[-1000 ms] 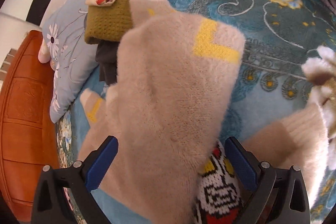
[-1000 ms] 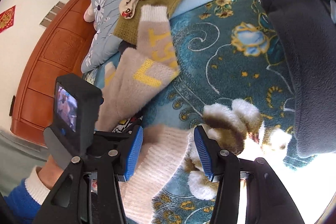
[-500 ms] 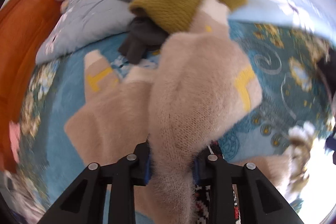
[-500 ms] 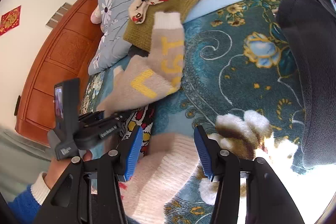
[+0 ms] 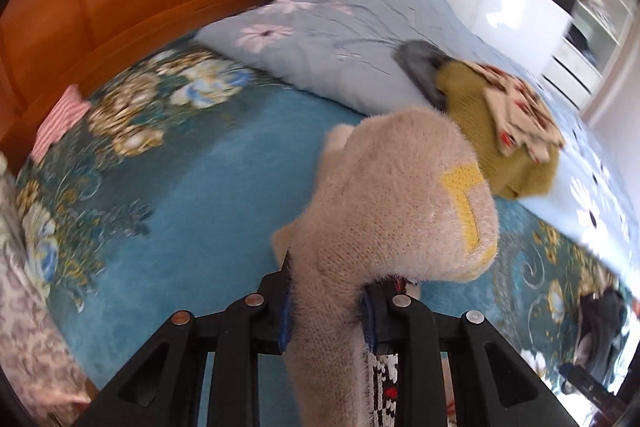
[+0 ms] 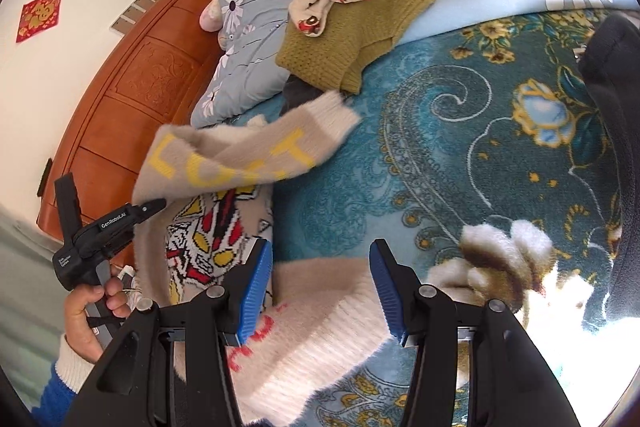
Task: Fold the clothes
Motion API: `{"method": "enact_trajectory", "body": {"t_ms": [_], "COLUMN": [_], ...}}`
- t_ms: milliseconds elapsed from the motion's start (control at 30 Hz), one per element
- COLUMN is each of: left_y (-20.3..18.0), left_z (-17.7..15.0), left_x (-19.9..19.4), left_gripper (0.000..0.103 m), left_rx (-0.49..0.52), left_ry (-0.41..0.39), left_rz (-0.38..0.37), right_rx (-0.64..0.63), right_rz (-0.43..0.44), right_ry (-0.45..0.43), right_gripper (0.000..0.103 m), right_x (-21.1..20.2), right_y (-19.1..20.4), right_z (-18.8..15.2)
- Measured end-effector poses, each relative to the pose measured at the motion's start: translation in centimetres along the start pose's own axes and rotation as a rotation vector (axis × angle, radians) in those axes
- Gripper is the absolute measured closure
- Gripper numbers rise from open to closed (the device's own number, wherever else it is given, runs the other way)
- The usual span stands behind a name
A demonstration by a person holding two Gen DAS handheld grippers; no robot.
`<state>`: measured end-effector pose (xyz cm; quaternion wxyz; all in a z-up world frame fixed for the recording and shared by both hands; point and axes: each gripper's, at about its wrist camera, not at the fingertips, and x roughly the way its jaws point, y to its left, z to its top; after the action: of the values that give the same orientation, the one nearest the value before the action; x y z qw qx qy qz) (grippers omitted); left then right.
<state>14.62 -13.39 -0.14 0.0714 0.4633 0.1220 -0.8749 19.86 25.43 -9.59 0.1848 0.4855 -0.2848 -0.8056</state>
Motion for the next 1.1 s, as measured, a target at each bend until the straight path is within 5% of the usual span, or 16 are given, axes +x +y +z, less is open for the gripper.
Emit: {"method": "enact_trajectory", "body": {"t_ms": [200, 467, 1100], "left_y": [10.1, 19.1, 19.5], "left_z": [-1.8, -7.6, -9.0], "left_x": [1.2, 3.4, 5.3], "left_gripper": [0.075, 0.075, 0.074], "left_rx": [-0.207, -0.522, -0.459], "left_ry": [0.043, 0.16, 0.222], "left_rz": [0.122, 0.121, 0.1], "right_rx": [-0.031, -0.06, -0.053], "right_rz": [-0.007, -0.032, -0.078], "right_ry": [0.019, 0.082, 0.189], "right_gripper": [0.051, 0.051, 0.051], "right_x": [0.0, 1.5, 7.0], "right_y": [1.3, 2.6, 5.4], "right_z": [-0.5, -0.3, -2.1]}}
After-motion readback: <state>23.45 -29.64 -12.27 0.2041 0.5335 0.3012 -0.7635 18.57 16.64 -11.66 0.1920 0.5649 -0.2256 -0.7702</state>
